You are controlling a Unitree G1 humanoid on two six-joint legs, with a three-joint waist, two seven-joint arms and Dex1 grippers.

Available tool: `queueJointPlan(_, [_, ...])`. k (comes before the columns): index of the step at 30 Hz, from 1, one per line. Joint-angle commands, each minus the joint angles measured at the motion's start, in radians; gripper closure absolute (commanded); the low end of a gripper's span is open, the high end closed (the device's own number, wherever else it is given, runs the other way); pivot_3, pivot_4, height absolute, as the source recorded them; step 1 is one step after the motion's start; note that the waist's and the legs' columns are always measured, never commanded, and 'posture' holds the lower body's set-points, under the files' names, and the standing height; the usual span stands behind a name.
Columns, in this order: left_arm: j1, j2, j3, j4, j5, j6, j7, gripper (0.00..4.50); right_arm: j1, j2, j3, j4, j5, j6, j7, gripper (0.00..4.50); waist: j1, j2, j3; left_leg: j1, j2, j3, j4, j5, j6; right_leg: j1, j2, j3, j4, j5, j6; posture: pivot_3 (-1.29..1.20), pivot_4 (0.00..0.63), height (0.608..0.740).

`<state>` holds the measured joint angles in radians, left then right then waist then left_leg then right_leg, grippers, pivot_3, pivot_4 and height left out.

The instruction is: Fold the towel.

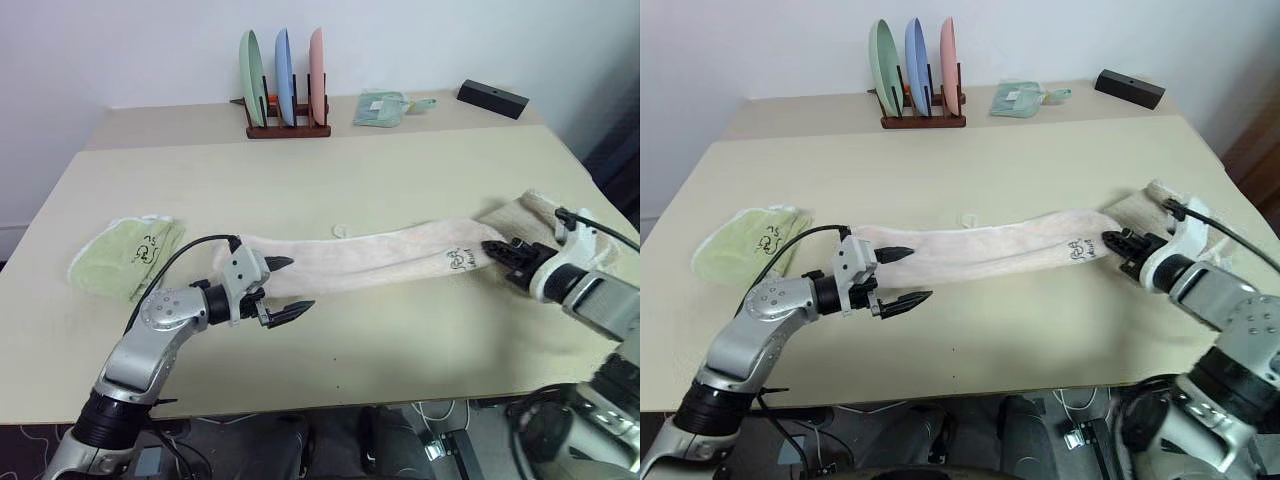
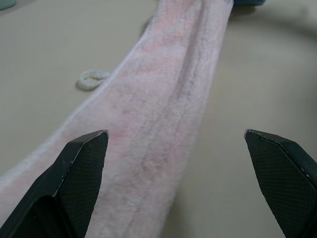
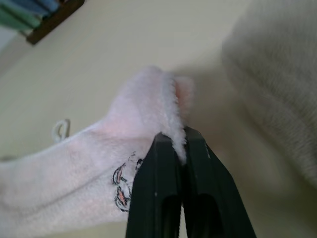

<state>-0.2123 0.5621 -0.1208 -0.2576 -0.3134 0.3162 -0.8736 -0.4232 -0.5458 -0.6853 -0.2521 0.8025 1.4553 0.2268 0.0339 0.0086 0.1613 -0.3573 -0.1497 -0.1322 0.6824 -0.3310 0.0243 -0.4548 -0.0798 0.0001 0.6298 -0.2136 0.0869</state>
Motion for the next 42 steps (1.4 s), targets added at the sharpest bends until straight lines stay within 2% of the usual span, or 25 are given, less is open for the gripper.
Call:
queueJointPlan(1, [-0.013,0.004,0.004,-0.014,0.008,-0.027,-0.007,0.00,0.002,-0.059,0.147,-0.077,-0.004,-0.109,0.107,4.47,-0.005,0.000,0.000,0.000,0.000,0.000,0.000,0.000,0.000,0.000,0.000,0.000,0.000,0.000,0.000,0.00,0.150,0.740])
queueJointPlan(3, [-0.010,0.006,0.006,-0.017,0.009,-0.029,-0.005,0.00,-0.017,-0.074,0.202,-0.088,-0.001,-0.150,0.141,4.47,-0.005,0.000,0.000,0.000,0.000,0.000,-0.001,0.000,0.000,0.000,0.000,0.000,0.000,0.000,0.000,0.00,0.150,0.740])
queueJointPlan(7, [0.006,0.012,0.014,-0.032,0.007,-0.029,0.002,0.00,-0.065,-0.121,0.467,-0.159,-0.051,-0.251,0.248,4.47,-0.006,0.000,0.000,-0.001,0.000,0.000,0.000,0.000,0.000,-0.001,0.000,0.000,0.000,0.000,0.000,0.00,0.150,0.740])
queueJointPlan(12, [0.009,0.005,0.014,-0.036,0.010,-0.024,0.022,0.00,-0.103,-0.103,0.859,-0.103,-0.258,-0.454,0.341,4.47,0.001,-0.002,0.000,-0.001,0.000,0.000,0.000,0.000,0.000,0.000,0.000,0.000,-0.001,0.000,0.000,0.00,0.150,0.740])
queueJointPlan(15, [0.009,0.002,0.008,-0.040,0.013,-0.023,0.029,0.00,-0.110,-0.085,0.959,-0.047,-0.335,-0.542,0.385,4.47,0.007,-0.002,0.000,-0.001,0.000,0.000,0.000,0.000,0.000,0.000,0.000,-0.001,-0.001,0.000,0.000,0.00,0.150,0.740])
queueJointPlan(19, [0.031,0.004,0.018,-0.060,0.009,-0.010,0.050,0.00,-0.101,-0.005,0.997,0.021,-0.372,-0.589,0.387,4.47,0.004,-0.003,0.001,-0.001,0.000,0.000,0.000,0.000,0.000,-0.001,0.000,-0.001,-0.001,0.000,0.000,0.00,0.150,0.740])
queueJointPlan(26, [0.064,0.001,0.015,-0.100,0.003,0.012,0.071,0.00,-0.086,0.003,0.963,-0.006,-0.386,-0.571,0.411,4.47,0.006,-0.003,0.001,-0.001,0.000,-0.001,0.000,0.000,0.000,-0.001,0.000,-0.001,-0.001,0.000,0.000,0.00,0.150,0.740])
queueJointPlan(29, [0.072,0.001,0.020,-0.110,-0.004,0.023,0.080,0.00,-0.061,-0.044,0.916,-0.079,-0.342,-0.590,0.484,3.55,0.006,-0.003,0.001,-0.002,0.000,-0.001,0.000,0.000,0.000,-0.001,0.000,-0.001,-0.001,0.000,0.000,0.00,0.150,0.740])
queueJointPlan(32, [0.090,0.000,0.040,-0.122,-0.016,0.041,0.098,0.00,-0.027,-0.101,0.845,-0.161,-0.306,-0.639,0.553,2.13,0.005,-0.003,0.001,-0.002,0.000,-0.001,0.000,0.000,0.000,-0.002,0.000,-0.001,-0.001,0.000,0.000,0.00,0.150,0.740])
queueJointPlan(33, [0.102,-0.001,0.052,-0.128,-0.024,0.050,0.107,0.00,-0.013,-0.130,0.815,-0.184,-0.296,-0.648,0.577,1.48,0.005,-0.003,0.001,-0.002,0.000,-0.001,0.000,0.000,0.000,-0.001,0.000,-0.001,-0.001,0.000,0.000,0.00,0.150,0.740])
queueJointPlan(34, [0.114,0.000,0.063,-0.134,-0.032,0.056,0.114,0.00,0.000,-0.158,0.793,-0.200,-0.290,-0.657,0.598,1.15,0.005,-0.003,0.001,-0.002,0.000,-0.001,0.000,0.000,0.000,-0.001,0.000,-0.001,-0.001,0.000,0.000,0.00,0.150,0.740])
queueJointPlan(38, [0.167,0.002,0.096,-0.165,-0.043,0.070,0.137,0.00,0.047,-0.226,0.747,-0.211,-0.306,-0.757,0.668,1.15,0.006,-0.003,0.001,-0.001,0.000,-0.001,0.000,0.000,0.000,-0.001,0.000,-0.001,-0.002,0.000,0.000,0.00,0.150,0.740])
queueJointPlan(42, [0.217,-0.011,0.126,-0.185,-0.041,0.072,0.178,0.00,-0.034,-0.131,0.730,-0.029,-0.401,-0.831,0.527,2.51,0.001,-0.004,0.001,0.000,0.001,0.000,-0.001,0.000,0.000,0.000,0.001,0.000,-0.001,0.000,0.000,0.00,0.150,0.740])
